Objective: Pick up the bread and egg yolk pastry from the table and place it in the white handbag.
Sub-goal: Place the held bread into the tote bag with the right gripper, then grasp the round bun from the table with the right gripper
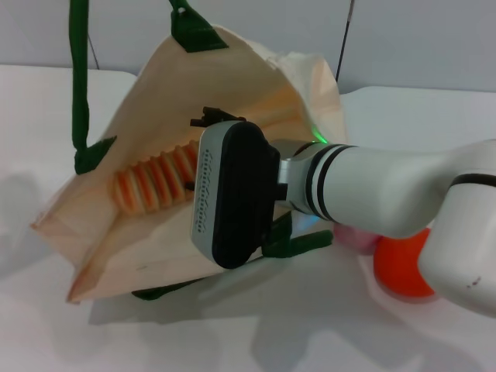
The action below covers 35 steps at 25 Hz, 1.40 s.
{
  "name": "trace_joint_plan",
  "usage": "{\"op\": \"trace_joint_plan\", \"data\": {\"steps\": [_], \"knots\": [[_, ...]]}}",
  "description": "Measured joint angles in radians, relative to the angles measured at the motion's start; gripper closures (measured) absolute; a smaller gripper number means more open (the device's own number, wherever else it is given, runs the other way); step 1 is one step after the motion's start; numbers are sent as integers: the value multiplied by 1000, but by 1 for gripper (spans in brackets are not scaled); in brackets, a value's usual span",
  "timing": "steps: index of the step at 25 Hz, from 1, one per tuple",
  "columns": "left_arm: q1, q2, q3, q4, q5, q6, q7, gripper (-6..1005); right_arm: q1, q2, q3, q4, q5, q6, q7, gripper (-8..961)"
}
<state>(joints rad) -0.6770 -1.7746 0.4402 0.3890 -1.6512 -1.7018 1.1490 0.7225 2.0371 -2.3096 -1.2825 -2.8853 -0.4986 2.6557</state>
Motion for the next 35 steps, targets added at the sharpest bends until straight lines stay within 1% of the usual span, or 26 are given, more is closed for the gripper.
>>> {"op": "trace_joint_plan", "data": {"steps": [5,9,14,17,20,21,22,27,29,32,35], "knots": [[2,5,-10,1,0,59,1,816,-21,0,3,-65,6,-64,-3,57],[7,11,-11,-1,-1,113,9,815,-45,-2,0,-121,9,-77,-21,57],[0,4,-7,-1,5,156,20,813,-48,-1,-17,-147,33,-75,-42,58],[3,4,-7,-1,7,166,24,812,-56,-2,3,-163,46,-77,-44,58],[22,1,-9,-1,9,203,27,811,-92,-3,69,-185,46,-92,-45,58],[22,1,-9,-1,9,203,27,811,-119,-4,127,-196,48,-102,-51,58],[26,1,-9,-1,9,207,29,811,-119,-4,127,-196,48,-102,-51,58],[28,-1,-3,-17,10,211,49,809,-157,-8,292,-191,50,-169,-59,59],[25,-1,2,-25,10,211,53,809,-167,-10,362,-183,60,-216,-60,59],[26,-2,5,-26,10,211,54,808,-171,-12,467,-171,131,-296,-94,59],[31,-2,4,-26,10,212,54,807,-170,-13,599,-143,277,-400,-202,60]]}}
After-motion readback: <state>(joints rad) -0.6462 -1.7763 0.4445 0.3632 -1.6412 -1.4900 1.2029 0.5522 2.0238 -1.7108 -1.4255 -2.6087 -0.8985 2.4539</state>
